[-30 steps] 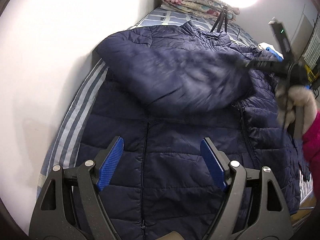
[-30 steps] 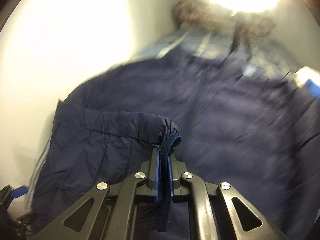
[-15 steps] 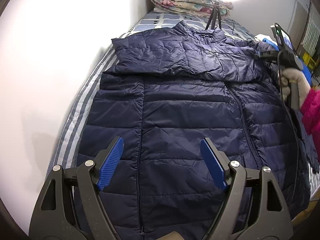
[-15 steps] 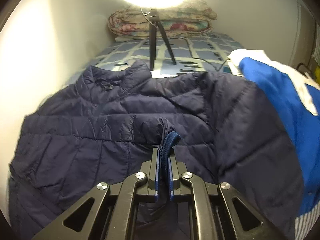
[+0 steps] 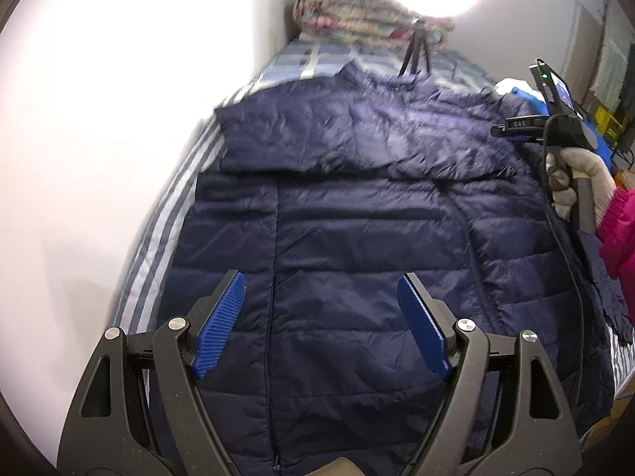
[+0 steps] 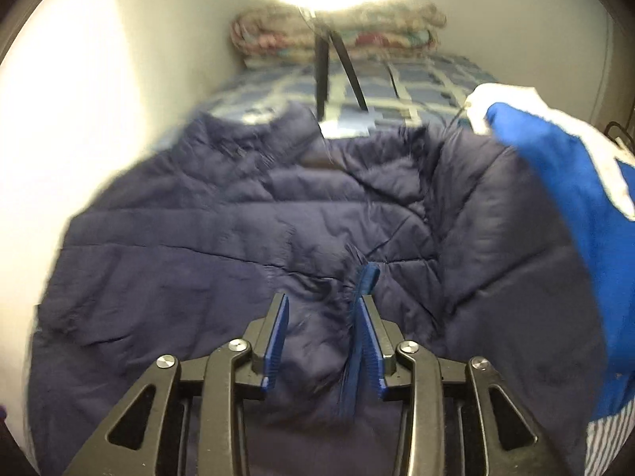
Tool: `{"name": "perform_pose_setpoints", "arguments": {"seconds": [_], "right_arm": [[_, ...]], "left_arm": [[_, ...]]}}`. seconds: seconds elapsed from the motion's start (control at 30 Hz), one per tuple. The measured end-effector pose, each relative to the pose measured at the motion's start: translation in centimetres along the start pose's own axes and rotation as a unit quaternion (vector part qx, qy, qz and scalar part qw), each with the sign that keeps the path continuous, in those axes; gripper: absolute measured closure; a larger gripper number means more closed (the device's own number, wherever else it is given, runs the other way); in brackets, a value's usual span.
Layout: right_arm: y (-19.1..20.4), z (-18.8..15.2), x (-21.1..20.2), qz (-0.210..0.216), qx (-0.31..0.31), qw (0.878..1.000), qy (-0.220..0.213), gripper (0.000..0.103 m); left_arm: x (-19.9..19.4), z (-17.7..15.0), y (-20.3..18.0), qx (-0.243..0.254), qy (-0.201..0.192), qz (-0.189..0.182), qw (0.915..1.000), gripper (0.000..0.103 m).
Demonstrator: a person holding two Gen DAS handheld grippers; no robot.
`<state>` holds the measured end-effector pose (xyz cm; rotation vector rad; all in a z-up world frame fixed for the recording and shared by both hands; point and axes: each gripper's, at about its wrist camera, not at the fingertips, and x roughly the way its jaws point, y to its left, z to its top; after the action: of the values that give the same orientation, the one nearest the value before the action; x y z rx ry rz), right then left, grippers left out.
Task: Fold large clothes
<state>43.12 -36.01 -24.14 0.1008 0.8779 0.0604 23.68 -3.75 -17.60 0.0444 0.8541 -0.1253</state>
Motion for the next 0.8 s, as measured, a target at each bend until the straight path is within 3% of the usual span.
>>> {"name": "perform_pose_setpoints", "arguments": {"seconds": [0.17,0.3,0.53,0.63,0.73,0.8], "right_arm": [[0.0,-2.6,-7.9,0.006,-0.015,0.999,-0.042,0.060],[-1.7,-5.5,-15.3,0.013,0.012,0.996,-0.083,0.057],[-3.6,-12.0,-26.4,-0.038,0.009,0.994,-0.098,0.045],[-4.3,-15.6,-30.2,-0.081,0.005,0.992,-0.098,0.043],[-5.9,-18.8,-33.2,-0.107,0.028,0.989,-0.096,0.043],[-7.3,-21.1,-35.3,-0.128,0.048,0.986,-0.096,0.043]], "left_arm": [[-1.9,0.3,-1.3,0.023,-0.050,-0.013,0.9984,0.021],[-3.2,0.6,-2.6,0.039,-0.069,-0.019,0.9967,0.021],[-4.9,0.6,-6.8,0.081,-0.082,-0.066,0.9911,0.021],[-5.5,0.2,-10.2,0.105,-0.078,-0.111,0.9852,0.023],[-5.8,-0.6,-14.0,0.128,-0.056,-0.162,0.9769,0.044],[-6.1,-1.1,-16.6,0.140,-0.043,-0.194,0.9700,0.045]]}}
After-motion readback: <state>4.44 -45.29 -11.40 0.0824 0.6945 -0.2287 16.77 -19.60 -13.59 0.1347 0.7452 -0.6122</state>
